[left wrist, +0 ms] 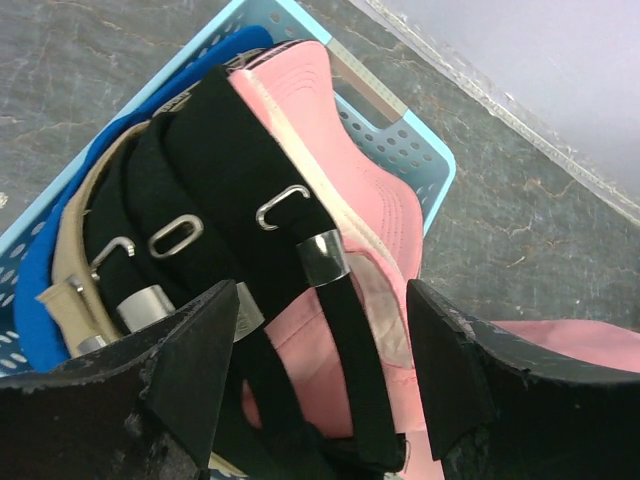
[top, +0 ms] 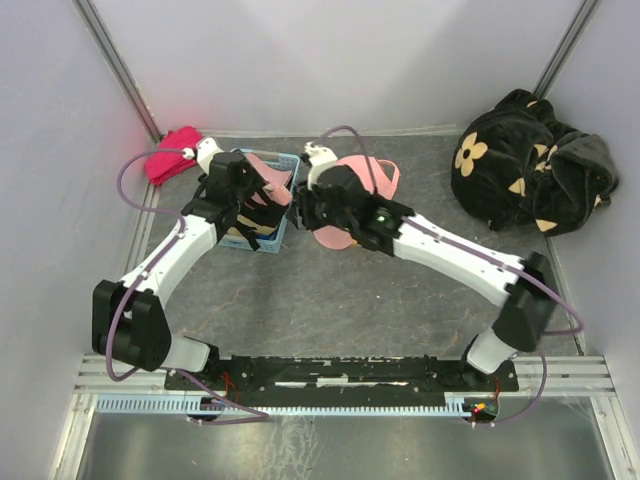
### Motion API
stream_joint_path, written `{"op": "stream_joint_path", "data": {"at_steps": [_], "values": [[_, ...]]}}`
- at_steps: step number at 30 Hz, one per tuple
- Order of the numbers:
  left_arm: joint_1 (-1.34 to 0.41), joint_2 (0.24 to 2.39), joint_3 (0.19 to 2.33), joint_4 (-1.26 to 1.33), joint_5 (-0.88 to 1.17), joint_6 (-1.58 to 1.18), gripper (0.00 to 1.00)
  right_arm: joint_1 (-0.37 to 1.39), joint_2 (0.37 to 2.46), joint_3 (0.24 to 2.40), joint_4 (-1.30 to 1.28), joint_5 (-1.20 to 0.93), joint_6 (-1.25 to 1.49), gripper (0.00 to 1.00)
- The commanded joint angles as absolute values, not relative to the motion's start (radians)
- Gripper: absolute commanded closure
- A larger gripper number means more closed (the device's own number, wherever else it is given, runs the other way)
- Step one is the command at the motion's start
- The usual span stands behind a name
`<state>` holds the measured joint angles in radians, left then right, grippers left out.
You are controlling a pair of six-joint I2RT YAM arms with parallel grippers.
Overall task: Stack the hats
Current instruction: Pick up the hat from the bin.
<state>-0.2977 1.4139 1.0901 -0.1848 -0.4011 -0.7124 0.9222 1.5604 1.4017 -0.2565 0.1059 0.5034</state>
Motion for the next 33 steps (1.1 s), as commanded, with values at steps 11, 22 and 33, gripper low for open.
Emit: {"op": "stream_joint_path", "data": {"at_steps": [11, 22, 33], "values": [[-0.239, 1.312, 1.011, -0.098, -0.389, -0.767, 0.27, 0.891, 1.965, 1.947, -0.382, 0.194, 0.358, 0.46], [-0.238, 1.265, 1.01, -0.099, -0.408, -0.773, 0.26, 0.81, 2.194, 2.266, -0.516, 0.133, 0.368, 0.45], [-0.236, 1.264, 1.009, -0.103, -0.411, -0.754, 0.26, 0.791, 2.353, 2.413, -0.55, 0.022, 0.418, 0.44]]}}
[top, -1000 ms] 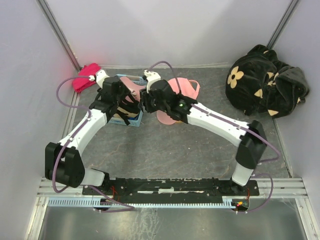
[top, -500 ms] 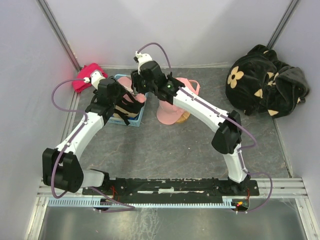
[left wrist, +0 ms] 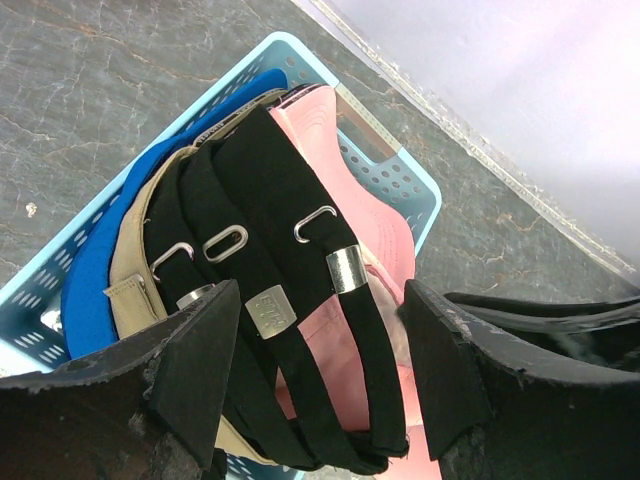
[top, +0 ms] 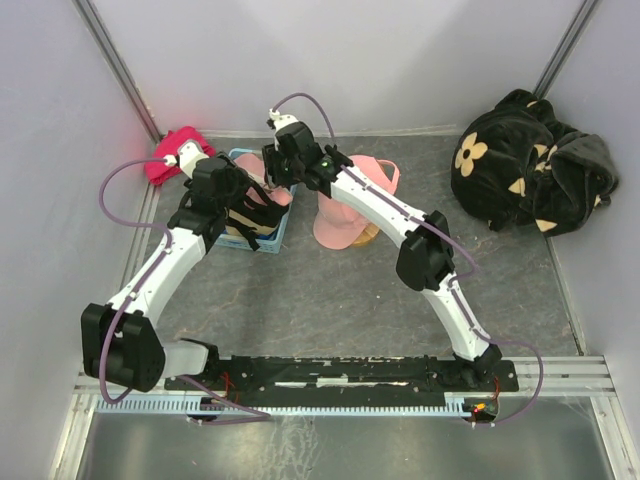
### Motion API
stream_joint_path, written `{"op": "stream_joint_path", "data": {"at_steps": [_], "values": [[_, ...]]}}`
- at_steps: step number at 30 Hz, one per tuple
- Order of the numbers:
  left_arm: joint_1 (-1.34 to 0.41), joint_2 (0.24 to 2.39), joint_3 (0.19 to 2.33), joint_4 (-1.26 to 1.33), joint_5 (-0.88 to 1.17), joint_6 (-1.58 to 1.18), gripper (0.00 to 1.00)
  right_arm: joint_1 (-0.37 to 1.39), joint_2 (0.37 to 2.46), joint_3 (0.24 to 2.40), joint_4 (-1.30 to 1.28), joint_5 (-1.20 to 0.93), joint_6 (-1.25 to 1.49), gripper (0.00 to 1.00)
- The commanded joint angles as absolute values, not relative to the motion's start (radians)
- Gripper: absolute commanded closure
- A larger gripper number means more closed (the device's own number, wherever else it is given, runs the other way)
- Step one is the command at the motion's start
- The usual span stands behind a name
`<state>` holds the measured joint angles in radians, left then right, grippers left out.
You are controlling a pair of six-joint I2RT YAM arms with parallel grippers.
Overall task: Stack the hats
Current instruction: Pick up the hat from the bin.
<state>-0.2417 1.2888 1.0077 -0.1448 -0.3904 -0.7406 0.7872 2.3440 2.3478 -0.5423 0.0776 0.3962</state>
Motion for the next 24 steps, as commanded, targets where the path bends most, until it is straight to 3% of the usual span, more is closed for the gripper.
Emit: {"op": "stream_joint_path", "data": {"at_steps": [1, 24], "values": [[-0.236, 1.265, 1.009, -0.101, -0.41, -0.754, 0.26, 0.792, 2.354, 2.41, -0.55, 0.018, 0.421, 0.44], [-0.235, 1.282, 1.009, -0.084, -0.392, -0.758, 0.26, 0.784, 2.431, 2.461, -0.625, 0.004, 0.408, 0.51]]}}
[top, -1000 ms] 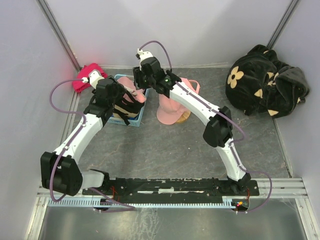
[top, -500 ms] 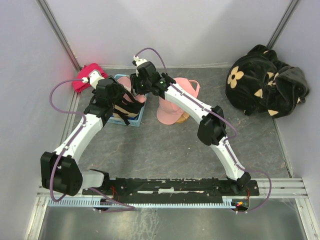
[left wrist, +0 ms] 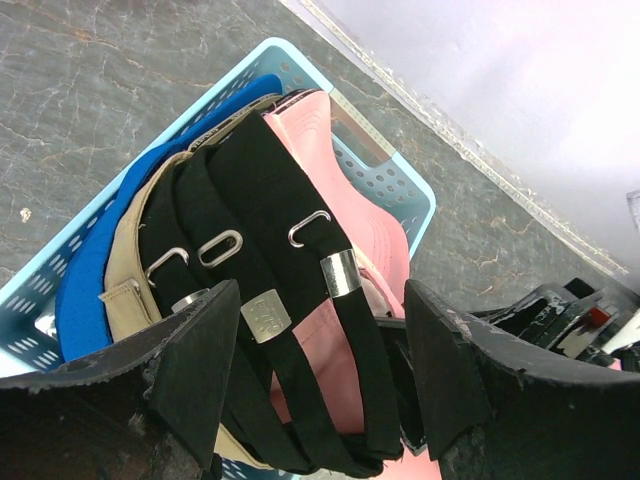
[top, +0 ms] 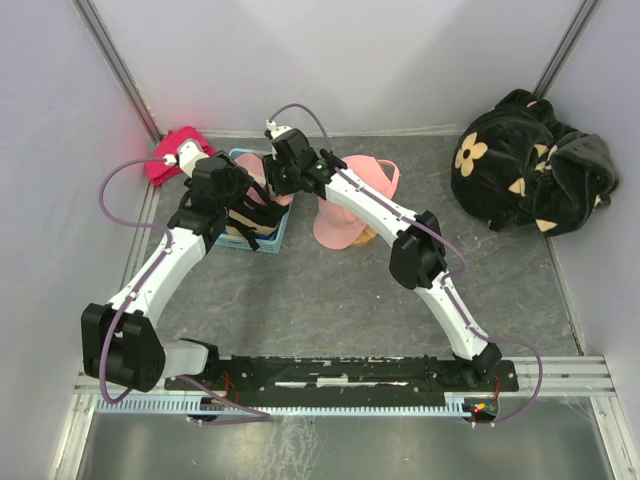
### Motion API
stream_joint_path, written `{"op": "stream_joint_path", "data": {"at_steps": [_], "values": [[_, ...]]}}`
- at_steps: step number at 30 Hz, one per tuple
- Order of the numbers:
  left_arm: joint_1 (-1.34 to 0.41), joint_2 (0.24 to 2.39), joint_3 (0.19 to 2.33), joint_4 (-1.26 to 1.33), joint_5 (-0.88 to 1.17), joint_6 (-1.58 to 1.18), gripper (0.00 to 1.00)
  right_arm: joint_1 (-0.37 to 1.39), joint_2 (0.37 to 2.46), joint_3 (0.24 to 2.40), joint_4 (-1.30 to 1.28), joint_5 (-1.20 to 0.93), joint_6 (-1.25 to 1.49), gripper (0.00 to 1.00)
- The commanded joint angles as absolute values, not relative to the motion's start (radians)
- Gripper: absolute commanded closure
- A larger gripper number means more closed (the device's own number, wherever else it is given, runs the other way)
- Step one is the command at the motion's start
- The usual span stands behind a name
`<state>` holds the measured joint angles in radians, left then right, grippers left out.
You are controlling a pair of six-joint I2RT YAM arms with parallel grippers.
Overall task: Stack the hats
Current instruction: Pick up the hat from the bin.
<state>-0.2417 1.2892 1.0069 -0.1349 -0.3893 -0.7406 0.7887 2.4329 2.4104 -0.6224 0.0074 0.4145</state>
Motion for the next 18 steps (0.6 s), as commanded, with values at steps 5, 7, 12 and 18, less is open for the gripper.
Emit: {"op": "stream_joint_path", "data": {"at_steps": [5, 7, 12, 18], "values": [[-0.235, 1.284, 1.005, -0.081, -0.391, -0.756, 0.26, 0.784, 2.411, 2.447, -0.599, 0.01, 0.405, 0.73], [-0.236, 1.285, 1.001, -0.078, -0.388, -0.756, 0.26, 0.784, 2.381, 2.411, -0.559, 0.015, 0.402, 0.76], [-0.235, 1.294, 0.999, -0.074, -0.381, -0.756, 0.27, 0.784, 2.339, 2.411, -0.527, 0.038, 0.375, 0.77], [-0.236, 1.296, 0.997, -0.07, -0.382, -0.754, 0.27, 0.785, 2.229, 2.304, -0.388, 0.06, 0.353, 0.77]]}}
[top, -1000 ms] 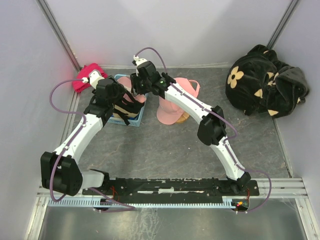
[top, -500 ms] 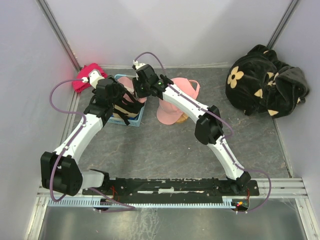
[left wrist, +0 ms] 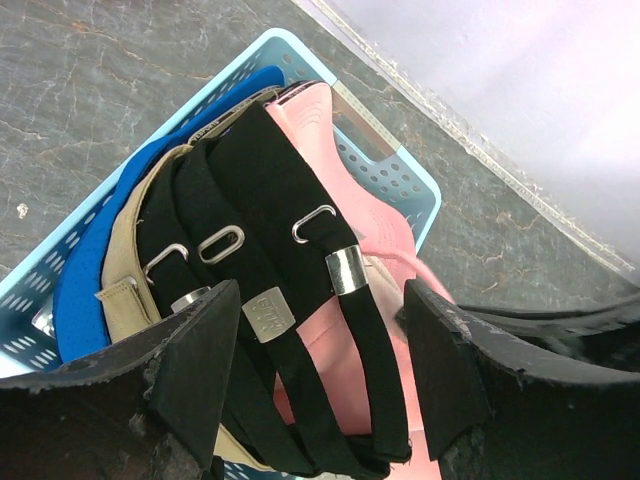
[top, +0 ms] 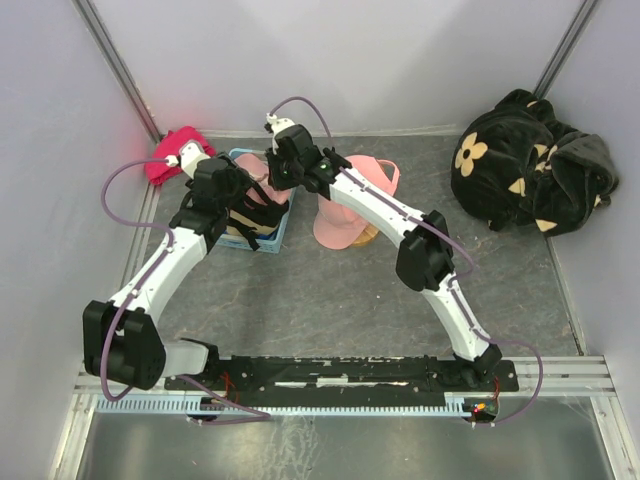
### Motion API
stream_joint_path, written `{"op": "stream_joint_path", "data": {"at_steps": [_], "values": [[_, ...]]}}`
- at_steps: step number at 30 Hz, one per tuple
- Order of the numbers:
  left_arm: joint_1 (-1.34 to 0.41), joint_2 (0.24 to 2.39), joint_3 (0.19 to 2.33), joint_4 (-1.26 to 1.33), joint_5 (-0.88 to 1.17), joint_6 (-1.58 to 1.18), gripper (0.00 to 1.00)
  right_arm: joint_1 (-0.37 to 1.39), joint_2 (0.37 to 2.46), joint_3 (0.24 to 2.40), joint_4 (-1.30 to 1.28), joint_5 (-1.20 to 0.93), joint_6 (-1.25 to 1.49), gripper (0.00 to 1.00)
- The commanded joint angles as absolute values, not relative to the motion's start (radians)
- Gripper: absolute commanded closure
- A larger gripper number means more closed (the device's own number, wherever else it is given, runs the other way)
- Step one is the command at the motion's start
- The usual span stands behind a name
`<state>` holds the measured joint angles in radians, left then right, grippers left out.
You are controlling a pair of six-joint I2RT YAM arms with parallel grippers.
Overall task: Stack the hats
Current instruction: Pick up the hat from the bin.
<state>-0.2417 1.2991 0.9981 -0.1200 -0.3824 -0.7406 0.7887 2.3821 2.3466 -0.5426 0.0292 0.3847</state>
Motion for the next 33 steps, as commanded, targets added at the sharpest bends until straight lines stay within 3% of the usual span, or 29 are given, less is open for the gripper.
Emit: {"op": "stream_joint_path", "data": {"at_steps": [1, 19, 26, 33], "values": [[-0.235, 1.295, 0.996, -0.068, -0.383, -0.755, 0.27, 0.785, 2.213, 2.288, -0.366, 0.067, 0.349, 0.77], [-0.236, 1.262, 0.976, -0.006, -0.394, -0.765, 0.27, 0.784, 2.14, 2.211, -0.039, 0.126, 0.336, 0.79], [-0.235, 1.248, 0.962, 0.003, -0.41, -0.767, 0.27, 0.776, 2.252, 2.42, -0.088, 0.061, 0.346, 0.79], [-0.235, 1.23, 0.952, 0.009, -0.42, -0.774, 0.27, 0.76, 2.266, 2.481, -0.047, 0.046, 0.353, 0.79]]}}
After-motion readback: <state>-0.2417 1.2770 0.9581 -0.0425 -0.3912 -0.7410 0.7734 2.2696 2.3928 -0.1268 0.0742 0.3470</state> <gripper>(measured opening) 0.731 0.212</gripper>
